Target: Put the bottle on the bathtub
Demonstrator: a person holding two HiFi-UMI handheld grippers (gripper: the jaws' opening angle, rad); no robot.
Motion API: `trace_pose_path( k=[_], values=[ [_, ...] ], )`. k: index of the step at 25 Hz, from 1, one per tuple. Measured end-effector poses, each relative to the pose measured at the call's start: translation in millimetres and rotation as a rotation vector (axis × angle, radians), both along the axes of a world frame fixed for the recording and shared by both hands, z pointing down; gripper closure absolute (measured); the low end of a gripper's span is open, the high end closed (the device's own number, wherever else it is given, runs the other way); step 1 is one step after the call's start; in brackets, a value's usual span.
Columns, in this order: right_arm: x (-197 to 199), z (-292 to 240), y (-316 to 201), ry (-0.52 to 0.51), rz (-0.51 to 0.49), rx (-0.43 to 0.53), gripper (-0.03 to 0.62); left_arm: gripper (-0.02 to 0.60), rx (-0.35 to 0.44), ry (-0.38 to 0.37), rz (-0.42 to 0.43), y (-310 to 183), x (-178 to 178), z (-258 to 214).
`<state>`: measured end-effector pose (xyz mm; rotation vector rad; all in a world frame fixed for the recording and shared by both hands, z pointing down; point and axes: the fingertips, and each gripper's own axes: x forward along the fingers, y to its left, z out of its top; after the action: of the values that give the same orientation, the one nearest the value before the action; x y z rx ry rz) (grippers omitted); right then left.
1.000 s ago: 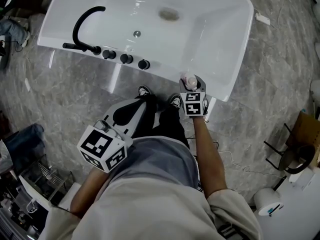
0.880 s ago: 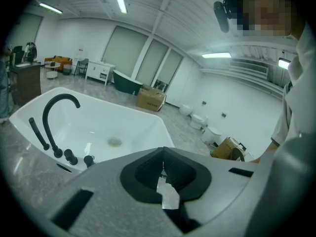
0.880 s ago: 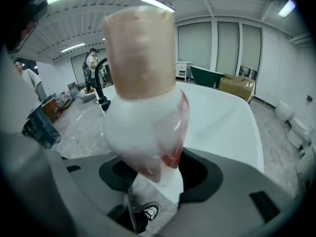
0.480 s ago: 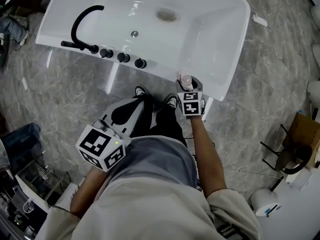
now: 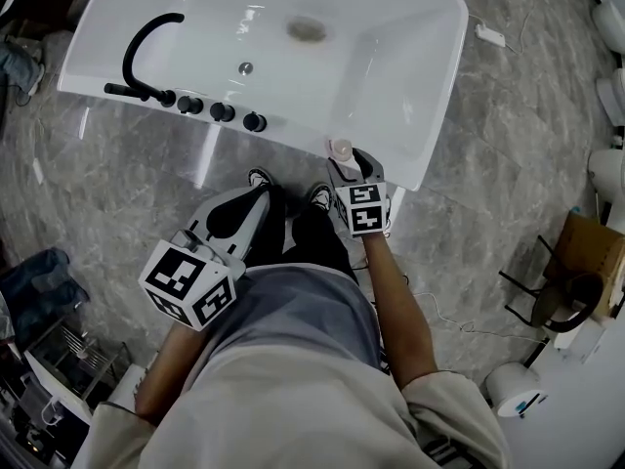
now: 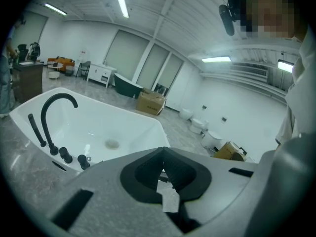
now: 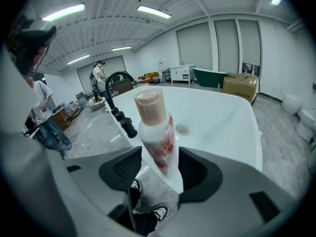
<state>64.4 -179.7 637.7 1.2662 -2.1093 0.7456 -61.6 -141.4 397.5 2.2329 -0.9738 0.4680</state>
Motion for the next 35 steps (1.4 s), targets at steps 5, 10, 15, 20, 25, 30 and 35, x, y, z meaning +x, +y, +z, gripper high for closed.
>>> trace_pose_path(
  k=[5,10,15,20,25,30,35],
  values=[
    [4,-27,6,-0.056,0.013,0.021,0.372,0.574,0.02,0.006,-0.003,1,9,-4],
    [7,-55,11,-0.093,-0.013,0.06,0.372,0.574,0.032,0.012,-0.017,5,16,-6],
    [8,-94,15,-0.105,-0.049,0.101,0.375,0.574,0.044,0.019,-0.028,11,22,-6],
    [15,-129,15,-0.103,-0.065,0.138,0.399,0.574,0.056,0.047,-0.047,14,24,-10],
    [27,-157,14,-0.102,-0.06,0.131,0.44,0.574,0.047,0.081,-0.085,12,22,-15],
    [31,-181,23,-0.142,-0.048,0.135,0.505,0.574,0.056,0.07,-0.094,14,20,-14],
    [37,-207,33,-0.177,-0.032,0.167,0.544,0.574,0.08,0.079,-0.093,15,22,-19]
  ],
)
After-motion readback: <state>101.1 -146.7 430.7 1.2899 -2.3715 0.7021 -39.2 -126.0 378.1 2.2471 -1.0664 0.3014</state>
